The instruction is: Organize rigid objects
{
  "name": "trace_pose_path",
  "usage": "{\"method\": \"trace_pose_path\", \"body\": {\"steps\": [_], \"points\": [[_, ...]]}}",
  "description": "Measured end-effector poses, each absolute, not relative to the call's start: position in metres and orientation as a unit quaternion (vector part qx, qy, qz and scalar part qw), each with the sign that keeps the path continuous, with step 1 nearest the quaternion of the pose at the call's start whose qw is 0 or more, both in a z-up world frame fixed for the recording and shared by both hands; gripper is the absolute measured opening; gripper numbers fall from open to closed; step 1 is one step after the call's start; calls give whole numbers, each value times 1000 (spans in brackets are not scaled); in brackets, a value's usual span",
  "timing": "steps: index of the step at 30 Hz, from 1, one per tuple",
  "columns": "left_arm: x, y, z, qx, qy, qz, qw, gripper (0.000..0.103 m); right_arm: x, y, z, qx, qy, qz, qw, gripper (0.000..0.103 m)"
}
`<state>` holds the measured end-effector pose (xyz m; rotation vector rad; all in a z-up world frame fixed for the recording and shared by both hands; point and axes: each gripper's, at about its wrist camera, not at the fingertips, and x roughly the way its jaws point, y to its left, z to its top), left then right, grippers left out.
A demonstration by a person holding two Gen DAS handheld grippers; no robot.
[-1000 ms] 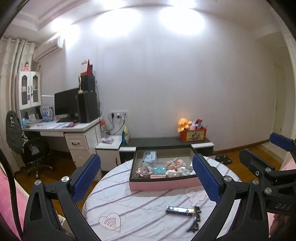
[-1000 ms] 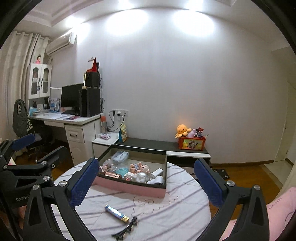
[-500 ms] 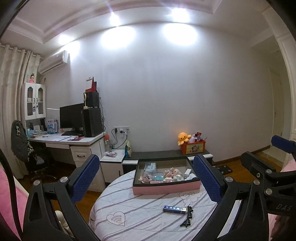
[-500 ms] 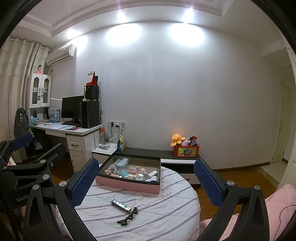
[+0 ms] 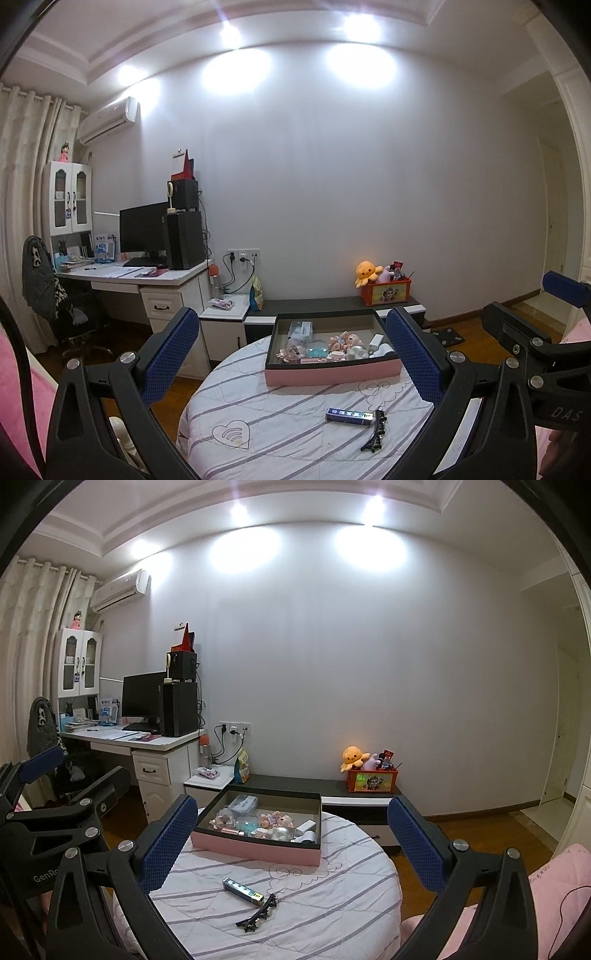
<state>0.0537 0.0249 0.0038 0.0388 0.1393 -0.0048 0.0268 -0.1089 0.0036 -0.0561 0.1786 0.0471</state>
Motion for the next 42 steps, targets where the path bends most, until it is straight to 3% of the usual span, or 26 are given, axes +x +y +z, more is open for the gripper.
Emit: {"method": "trace_pose_path", "body": {"steps": [10, 22, 29, 31, 35, 36, 38, 42], "points": [[101, 38, -44, 3, 150, -17, 988, 103, 54, -101, -23, -32, 133, 24, 990, 103], [181, 61, -138, -21, 293, 4, 956, 103, 163, -88, -165, -6, 350, 21, 936, 103], [199, 54, -160, -28, 330, -15, 944, 103, 191, -76, -210, -25, 409, 24, 912, 102], [203, 50, -164, -29, 339, -22, 940, 103, 191, -80, -214, -26, 418, 35, 907, 71], [211, 32, -170, -30, 354, -46, 934, 103, 182, -99, -211, -34, 414, 52, 908, 42], [212, 27, -171, -30, 359, -51, 932, 103, 179, -107, -209, -35, 413, 49, 908, 28], [216, 13, -176, -30, 370, -62, 926, 103, 180, -119, -209, -33, 413, 48, 909, 22], [226, -19, -187, -18, 394, -68, 916, 103, 183, -138, -207, -17, 406, 46, 913, 21]]}}
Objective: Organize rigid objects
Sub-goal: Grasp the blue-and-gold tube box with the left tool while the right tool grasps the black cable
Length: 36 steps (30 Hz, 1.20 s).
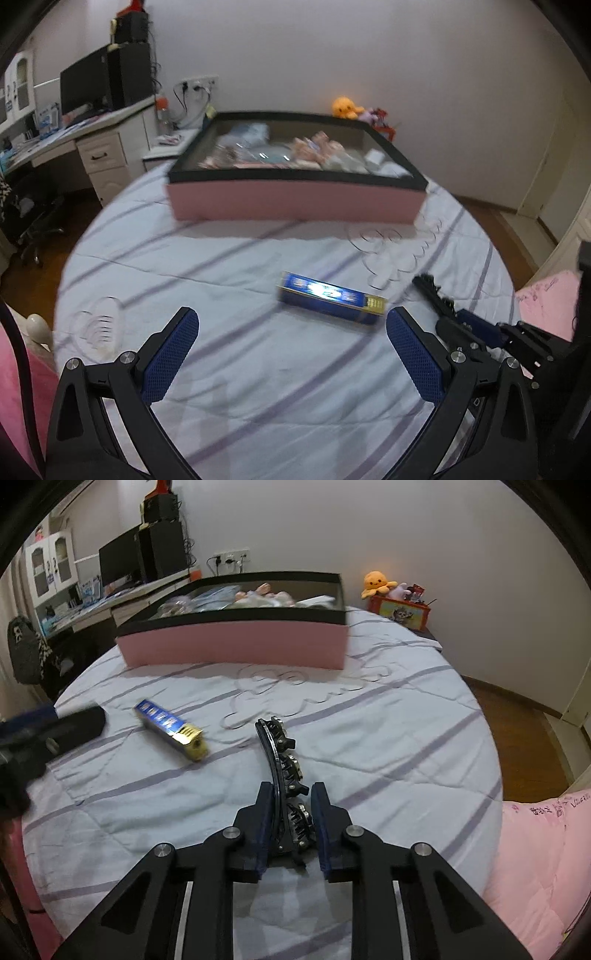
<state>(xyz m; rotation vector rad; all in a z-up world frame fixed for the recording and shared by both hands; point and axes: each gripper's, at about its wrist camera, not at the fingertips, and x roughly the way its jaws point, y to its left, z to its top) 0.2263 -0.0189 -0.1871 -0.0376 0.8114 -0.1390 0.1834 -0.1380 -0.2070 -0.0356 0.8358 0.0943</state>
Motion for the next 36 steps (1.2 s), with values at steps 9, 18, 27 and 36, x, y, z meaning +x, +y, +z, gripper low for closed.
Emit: {"method": "trace_pose_path", "body": {"steps": [9, 18, 27, 36], "points": [[267, -58, -214, -19, 461, -32, 886, 103, 200, -167, -209, 13, 395, 46, 917, 21], [251, -22, -222, -2, 472, -11, 882, 103, 204, -163, -209, 12, 393, 57, 918, 21], [251, 14, -221, -14, 455, -13, 890, 93, 208, -127, -207, -11, 397, 80, 914, 21], [281, 2, -223, 2, 445, -6, 895, 65, 216, -123, -209, -13, 407, 72, 911, 21]]}}
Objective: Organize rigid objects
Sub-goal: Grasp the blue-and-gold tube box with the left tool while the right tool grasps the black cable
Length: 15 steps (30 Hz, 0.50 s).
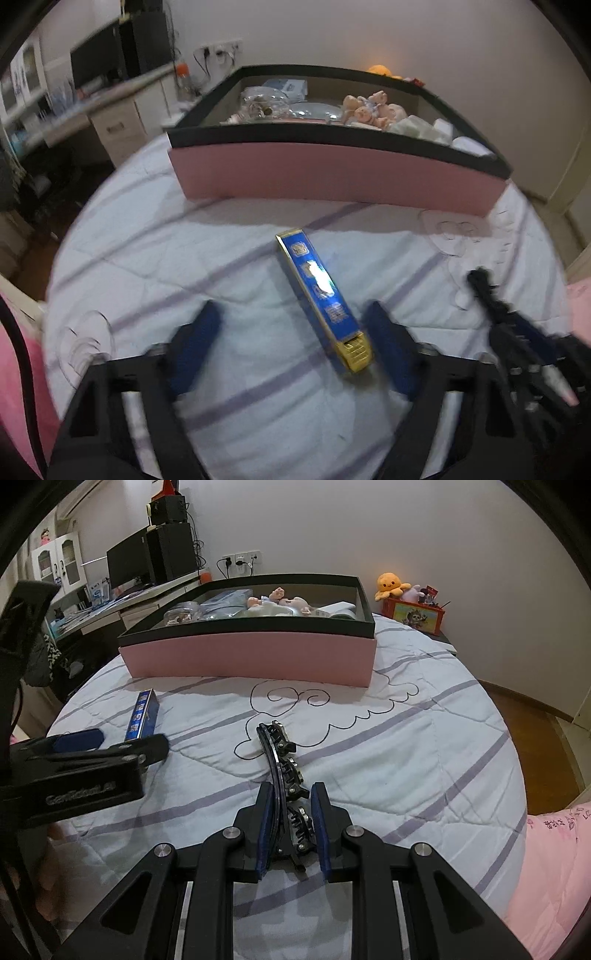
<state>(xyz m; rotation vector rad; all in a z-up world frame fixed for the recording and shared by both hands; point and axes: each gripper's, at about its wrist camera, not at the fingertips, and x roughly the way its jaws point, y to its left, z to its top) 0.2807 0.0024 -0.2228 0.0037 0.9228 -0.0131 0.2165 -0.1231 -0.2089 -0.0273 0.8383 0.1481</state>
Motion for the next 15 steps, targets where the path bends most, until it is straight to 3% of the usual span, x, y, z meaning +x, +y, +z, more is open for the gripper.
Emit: {"method": "trace_pose_path", "body": {"steps": [3, 15], "points": [[277, 2, -219, -3, 432, -21, 902, 16, 219, -123, -209, -16, 407, 72, 911, 21], [235, 12, -202, -12, 400, -59, 915, 15, 212, -125, -201, 9, 394, 106, 913, 20]]}}
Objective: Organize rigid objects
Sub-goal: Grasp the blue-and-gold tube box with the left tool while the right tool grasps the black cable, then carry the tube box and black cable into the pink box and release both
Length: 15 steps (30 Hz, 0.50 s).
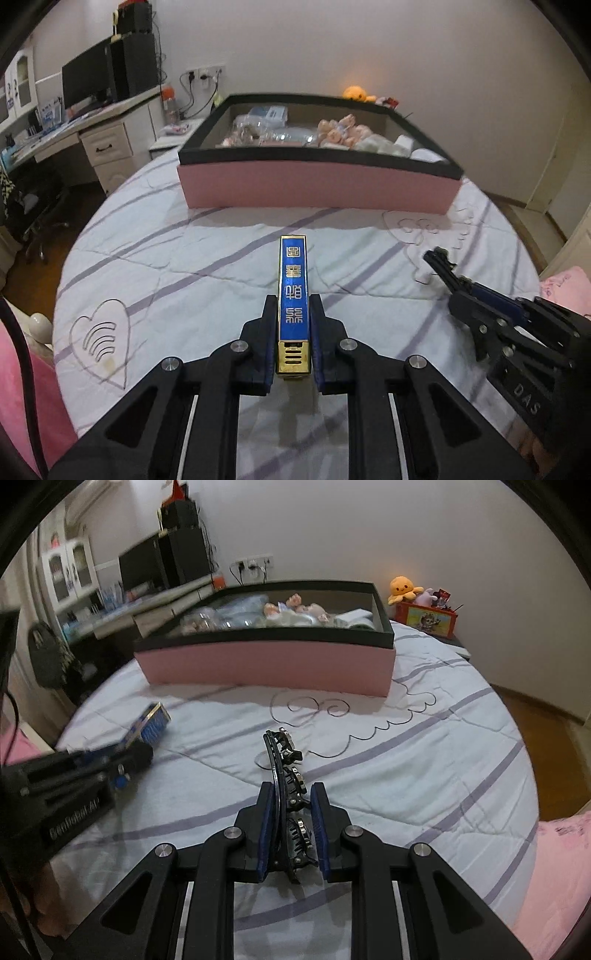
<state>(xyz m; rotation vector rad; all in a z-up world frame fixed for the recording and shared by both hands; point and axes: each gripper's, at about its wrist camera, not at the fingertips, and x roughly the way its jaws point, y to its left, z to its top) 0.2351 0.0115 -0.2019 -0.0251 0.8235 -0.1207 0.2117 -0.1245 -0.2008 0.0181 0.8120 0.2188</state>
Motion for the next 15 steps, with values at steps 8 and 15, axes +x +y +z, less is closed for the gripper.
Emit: {"method": "trace_pose_path", "body": {"steps": [8, 15], "points": [[193, 9, -155, -2, 320, -60, 946, 15, 186, -115, -161, 34, 337, 132, 932, 20], [156, 13, -100, -2, 237, -59, 970, 15, 145, -101, -101, 9, 245, 129, 961, 20]]}}
